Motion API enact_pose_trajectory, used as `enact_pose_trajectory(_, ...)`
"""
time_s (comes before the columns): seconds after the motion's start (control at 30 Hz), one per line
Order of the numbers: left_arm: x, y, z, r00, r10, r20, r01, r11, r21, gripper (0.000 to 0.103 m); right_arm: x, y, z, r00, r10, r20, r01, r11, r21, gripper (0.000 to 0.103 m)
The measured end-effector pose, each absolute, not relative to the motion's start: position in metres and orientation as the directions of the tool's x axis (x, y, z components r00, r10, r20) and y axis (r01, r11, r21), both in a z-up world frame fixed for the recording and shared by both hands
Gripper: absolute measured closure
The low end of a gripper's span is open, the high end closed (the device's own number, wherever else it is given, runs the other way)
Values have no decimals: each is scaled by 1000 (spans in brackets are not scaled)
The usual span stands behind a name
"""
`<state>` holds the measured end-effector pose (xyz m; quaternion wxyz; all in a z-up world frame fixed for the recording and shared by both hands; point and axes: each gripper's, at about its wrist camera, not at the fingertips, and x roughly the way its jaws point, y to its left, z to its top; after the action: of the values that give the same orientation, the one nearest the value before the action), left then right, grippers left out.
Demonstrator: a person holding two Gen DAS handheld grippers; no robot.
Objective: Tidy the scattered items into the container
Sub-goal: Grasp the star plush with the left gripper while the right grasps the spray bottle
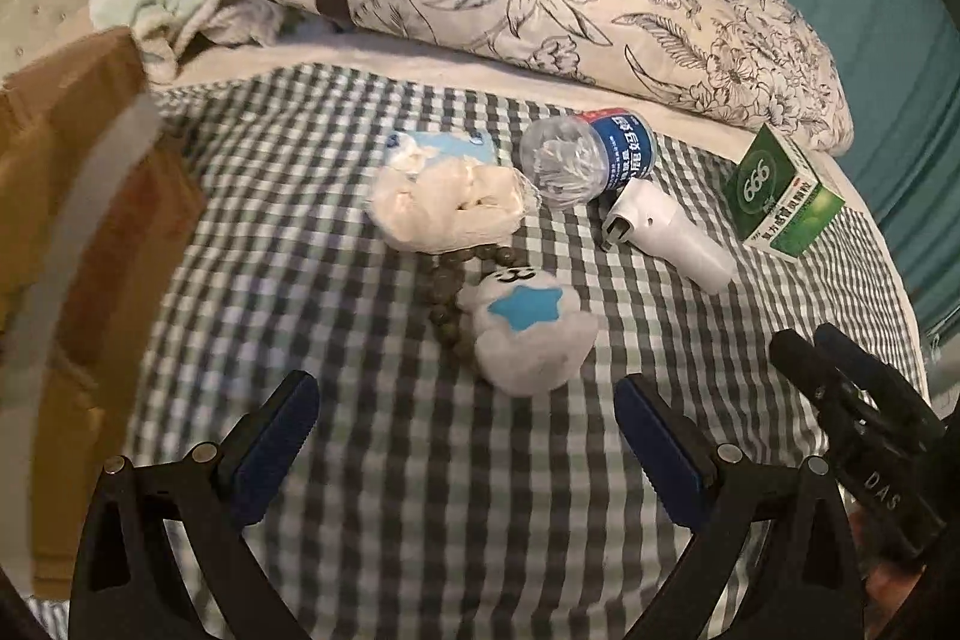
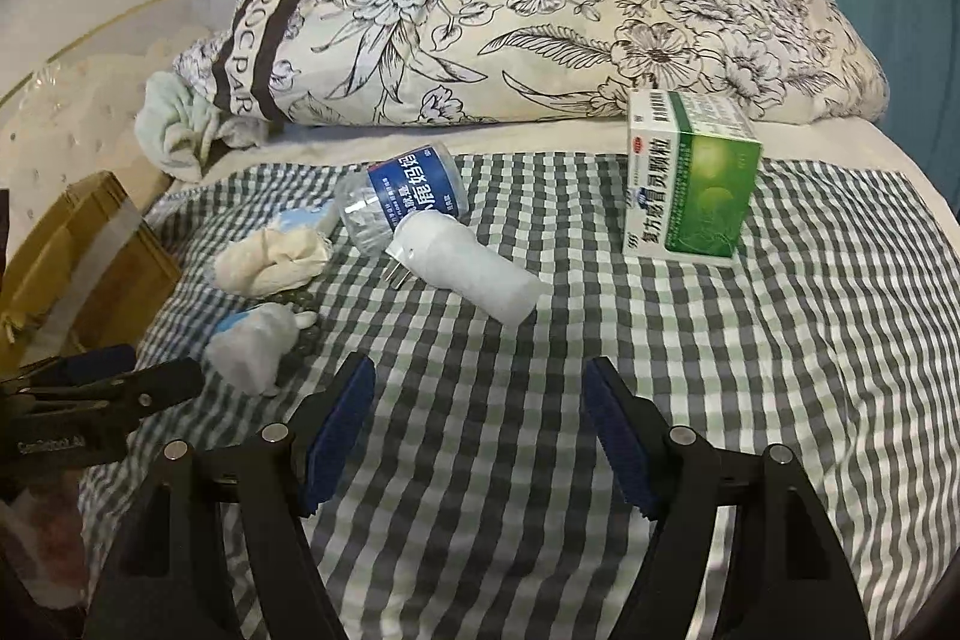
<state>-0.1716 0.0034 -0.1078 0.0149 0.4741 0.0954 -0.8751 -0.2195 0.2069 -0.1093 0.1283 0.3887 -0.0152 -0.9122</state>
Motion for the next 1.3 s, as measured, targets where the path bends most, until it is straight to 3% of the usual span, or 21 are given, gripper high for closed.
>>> enact_pose_trajectory(0.27, -208, 14, -131, -516, 91, -852, 101, -981, -166, 2, -256, 191, -122, -653, -226, -723, 258, -964, 68, 31)
enact_pose_trajectory(0.47, -225, 22, -142, -514, 56, -856, 43, -995, -91, 2, -288, 171, -134, -659, -164, -734, 311, -948, -68, 31)
enact_pose_trajectory(0.6, -228, 14, -147, -498, 110, -860, 53, -986, -157, 2, -303, 167, -142, -641, -180, -746, 321, -946, -49, 31)
enact_pose_trajectory(0.7, -228, 9, -149, -498, 120, -859, 61, -983, -173, 8, -310, 167, -151, -612, -199, -766, 322, -947, -11, 31)
enact_pose_trajectory(0.8, -228, 12, -150, -492, 125, -861, 35, -986, -163, 21, -311, 164, -155, -604, -182, -776, 318, -948, -26, 31)
enact_pose_trajectory(0.87, -227, 15, -149, -497, 112, -860, 21, -990, -141, 40, -310, 162, -155, -599, -183, -780, 328, -944, -30, 31)
enact_pose_trajectory(0.93, -227, 17, -149, -499, 112, -859, 8, -991, -134, 49, -309, 157, -158, -588, -159, -793, 343, -937, -67, 31)
enact_pose_trajectory(1.03, -224, 12, -146, -497, 135, -857, 13, -986, -163, 51, -312, 150, -165, -568, -143, -811, 383, -918, -106, 31)
enact_pose_trajectory(1.13, -217, 8, -142, -500, 118, -858, 15, -989, -145, 51, -329, 155, -170, -517, -218, -828, 407, -913, -14, 32)
enact_pose_trajectory(1.2, -210, 5, -137, -506, 114, -855, 17, -990, -142, 51, -334, 160, -165, -503, -227, -834, 388, -922, 17, 58)
enact_pose_trajectory(1.23, -207, 2, -135, -510, 116, -852, 18, -989, -145, 51, -333, 161, -162, -496, -234, -836, 384, -923, 30, 64)
enact_pose_trajectory(1.3, -201, -3, -129, -516, 114, -849, 22, -989, -146, 51, -327, 164, -158, -486, -251, -837, 376, -925, 59, 64)
